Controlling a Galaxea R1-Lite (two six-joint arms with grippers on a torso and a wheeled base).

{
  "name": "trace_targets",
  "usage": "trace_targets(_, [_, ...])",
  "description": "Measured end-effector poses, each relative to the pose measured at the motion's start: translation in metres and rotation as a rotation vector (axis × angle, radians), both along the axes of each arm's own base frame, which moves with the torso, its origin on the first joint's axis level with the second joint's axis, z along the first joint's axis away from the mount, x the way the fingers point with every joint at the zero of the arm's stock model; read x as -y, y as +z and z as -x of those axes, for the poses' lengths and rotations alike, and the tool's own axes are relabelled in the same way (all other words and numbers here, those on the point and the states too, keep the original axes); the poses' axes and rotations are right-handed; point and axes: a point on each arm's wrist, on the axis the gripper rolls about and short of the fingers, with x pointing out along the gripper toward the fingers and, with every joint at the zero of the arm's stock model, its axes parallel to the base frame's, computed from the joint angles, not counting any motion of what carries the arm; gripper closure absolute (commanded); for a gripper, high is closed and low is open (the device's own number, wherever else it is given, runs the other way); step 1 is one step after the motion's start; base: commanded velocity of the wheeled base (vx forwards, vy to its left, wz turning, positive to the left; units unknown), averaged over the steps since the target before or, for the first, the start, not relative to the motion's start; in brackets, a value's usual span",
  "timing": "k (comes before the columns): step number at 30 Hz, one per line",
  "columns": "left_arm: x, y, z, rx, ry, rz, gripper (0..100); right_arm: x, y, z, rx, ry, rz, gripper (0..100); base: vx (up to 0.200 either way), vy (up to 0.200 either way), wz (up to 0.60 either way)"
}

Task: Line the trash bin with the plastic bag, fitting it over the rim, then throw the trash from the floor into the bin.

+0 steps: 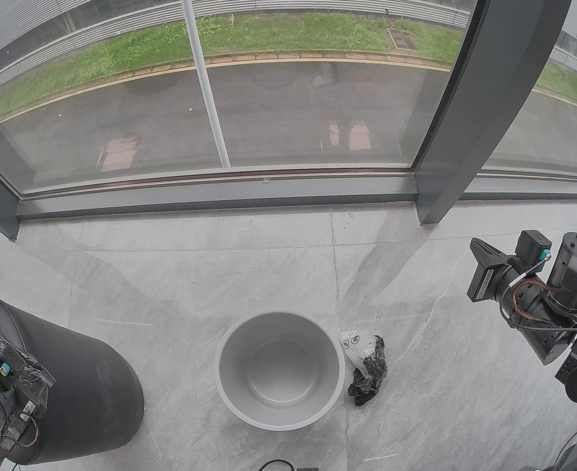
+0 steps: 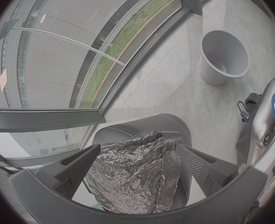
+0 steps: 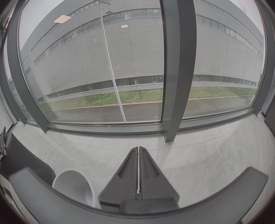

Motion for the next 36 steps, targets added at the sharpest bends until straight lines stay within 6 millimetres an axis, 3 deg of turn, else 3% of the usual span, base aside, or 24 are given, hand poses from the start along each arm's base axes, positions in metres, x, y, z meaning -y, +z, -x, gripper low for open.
trace_targets(21, [0.005, -0.013, 0.021, 0.008, -0.098, -0.009, 0, 0.0, -0.004, -0.002, -0.014, 0.0, 0.007, 100, 0.0, 0.0, 0.0])
trace_targets(36, [0.0, -0.012, 0.006, -0.005, -0.02, -0.021, 0, -0.001, -0.007, -0.003, -0.026, -0.001, 0.001, 100, 0.0, 0.0, 0.0])
